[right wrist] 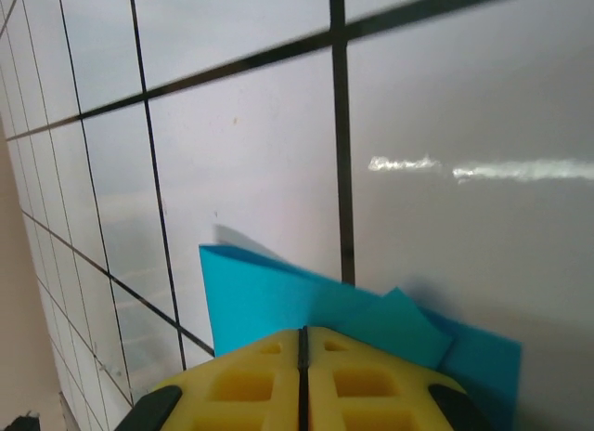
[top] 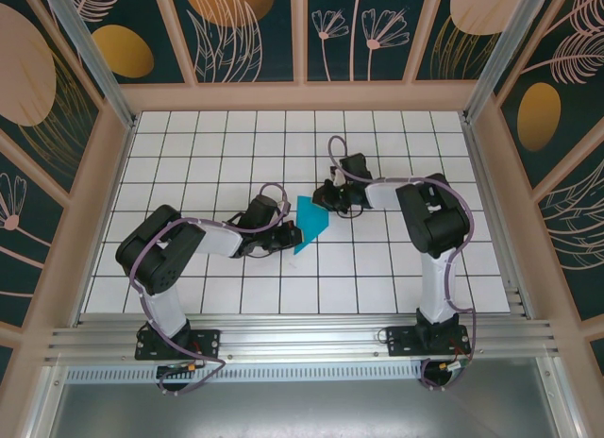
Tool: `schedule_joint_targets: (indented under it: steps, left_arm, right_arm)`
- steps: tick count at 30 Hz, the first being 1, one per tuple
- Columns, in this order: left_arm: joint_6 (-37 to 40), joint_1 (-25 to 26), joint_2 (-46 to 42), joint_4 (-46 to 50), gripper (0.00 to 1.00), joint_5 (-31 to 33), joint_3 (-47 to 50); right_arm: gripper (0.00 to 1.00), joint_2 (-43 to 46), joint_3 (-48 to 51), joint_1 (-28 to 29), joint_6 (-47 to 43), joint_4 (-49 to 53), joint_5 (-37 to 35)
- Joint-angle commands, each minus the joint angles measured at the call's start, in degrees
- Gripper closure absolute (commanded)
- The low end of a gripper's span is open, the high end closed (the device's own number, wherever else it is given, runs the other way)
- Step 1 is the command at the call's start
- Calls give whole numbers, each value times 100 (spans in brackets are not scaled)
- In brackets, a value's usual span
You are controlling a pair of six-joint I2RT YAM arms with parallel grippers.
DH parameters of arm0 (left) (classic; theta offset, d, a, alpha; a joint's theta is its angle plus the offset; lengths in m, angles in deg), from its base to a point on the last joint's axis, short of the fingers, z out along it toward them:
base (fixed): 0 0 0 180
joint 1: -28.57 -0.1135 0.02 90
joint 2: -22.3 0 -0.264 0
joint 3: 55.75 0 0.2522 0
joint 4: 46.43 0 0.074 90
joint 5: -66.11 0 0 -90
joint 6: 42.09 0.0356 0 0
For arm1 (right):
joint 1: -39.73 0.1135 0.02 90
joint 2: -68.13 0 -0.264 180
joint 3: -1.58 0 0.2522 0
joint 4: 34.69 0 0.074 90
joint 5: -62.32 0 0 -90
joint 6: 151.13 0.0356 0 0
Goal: Fold a paper plane with a square sheet of paper (pick it up from the middle)
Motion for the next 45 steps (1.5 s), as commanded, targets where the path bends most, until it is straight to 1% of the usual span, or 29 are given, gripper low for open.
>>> schedule_joint_targets:
  steps: [1,7,11,13,15,18,21,23,28,30,36,40,45]
  left_arm:
    - [342,-74,548,1462,100,1071,406]
    - [358,-74,573,1470,100,1043,372]
    - [376,-73,576,1493,100,1043,361]
    - [379,-74,584,1497,100,1034,346]
    - [409,-74,567,1520,100,1017,319]
    - [481,-74,538,1614,100,1032,242]
    - [523,-74,519,1670,100,1021,163]
    - [558,-71,502,1690,100,1001,118]
    - [634,-74,458,1743,100,991,37]
    - [651,-74,455,1762,100,964,19]
    - [702,-66,205,1786,100,796,-24]
    - [705,-77,-21,1857,100,499,-232]
    - [746,-117,-369,2225,91,264,-911]
  right_arm:
    - [88,-348,-337,-389,-326,107,-716]
    - [88,-431,-740,-562,-431,409,-699]
    - [87,-193,-877,-564,-531,564,-640]
    - [87,7,-915,-565,-586,729,-752]
    - [87,281,-795,-548,-593,687,-728]
    - [86,658,-379,-408,-480,380,-453]
    - [87,866,48,-115,-326,53,-217]
    - [88,926,290,82,-219,-122,-210]
    - [90,783,642,460,5,-452,-95]
    - [90,660,700,541,-7,-415,-210]
    - [92,426,918,552,-6,-261,-662]
    - [92,334,1022,552,8,-239,-716]
    - [93,353,1138,552,31,-267,-815]
